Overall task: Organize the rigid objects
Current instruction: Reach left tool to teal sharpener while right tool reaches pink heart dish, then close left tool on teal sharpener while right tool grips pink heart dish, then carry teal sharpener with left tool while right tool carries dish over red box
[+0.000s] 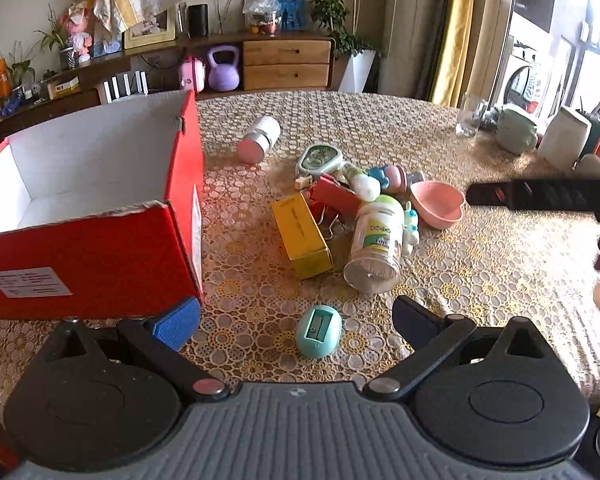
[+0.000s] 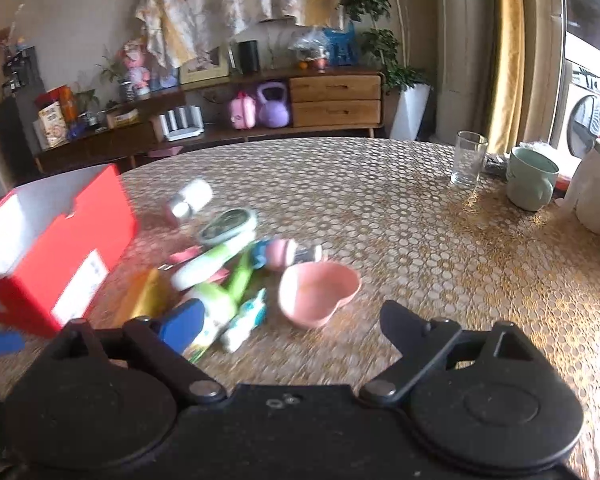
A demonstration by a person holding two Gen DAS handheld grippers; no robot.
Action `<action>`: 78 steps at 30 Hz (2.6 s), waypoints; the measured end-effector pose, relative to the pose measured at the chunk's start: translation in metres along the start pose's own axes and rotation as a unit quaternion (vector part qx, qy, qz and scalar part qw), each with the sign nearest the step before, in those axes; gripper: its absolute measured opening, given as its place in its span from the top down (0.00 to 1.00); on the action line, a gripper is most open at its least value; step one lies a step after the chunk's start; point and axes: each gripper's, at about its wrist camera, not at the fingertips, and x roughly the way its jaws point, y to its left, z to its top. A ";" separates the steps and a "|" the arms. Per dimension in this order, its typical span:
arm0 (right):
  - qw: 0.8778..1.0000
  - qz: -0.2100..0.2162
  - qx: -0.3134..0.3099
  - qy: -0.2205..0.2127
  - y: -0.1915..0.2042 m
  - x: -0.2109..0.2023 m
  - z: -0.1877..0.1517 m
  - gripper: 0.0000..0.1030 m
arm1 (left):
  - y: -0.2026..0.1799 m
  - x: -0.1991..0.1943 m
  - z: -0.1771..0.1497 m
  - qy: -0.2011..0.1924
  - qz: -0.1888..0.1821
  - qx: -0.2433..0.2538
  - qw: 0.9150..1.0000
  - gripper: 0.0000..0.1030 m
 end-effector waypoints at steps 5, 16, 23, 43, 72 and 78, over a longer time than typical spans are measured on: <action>1.000 -0.016 0.008 0.018 -0.003 0.036 0.009 0.11 | -0.003 0.015 -0.001 0.007 0.004 0.007 1.000 0.01; 0.997 -0.054 0.010 0.053 0.003 0.085 0.009 0.15 | -0.010 0.033 -0.007 0.017 0.001 0.015 1.000 0.02; 0.996 -0.067 0.011 0.064 0.004 0.095 0.010 0.18 | -0.012 0.040 -0.012 0.026 0.001 0.030 0.999 0.25; 0.996 -0.063 0.019 0.068 0.003 0.089 0.010 0.32 | -0.009 0.046 -0.013 0.035 -0.016 0.026 0.999 0.71; 0.997 0.050 -0.057 0.025 0.073 -0.050 0.034 0.32 | 0.041 -0.031 0.027 0.000 -0.009 -0.028 1.000 0.71; 0.993 0.080 -0.084 0.020 0.106 -0.059 0.044 0.32 | 0.069 -0.048 0.047 -0.005 0.005 -0.035 0.999 0.71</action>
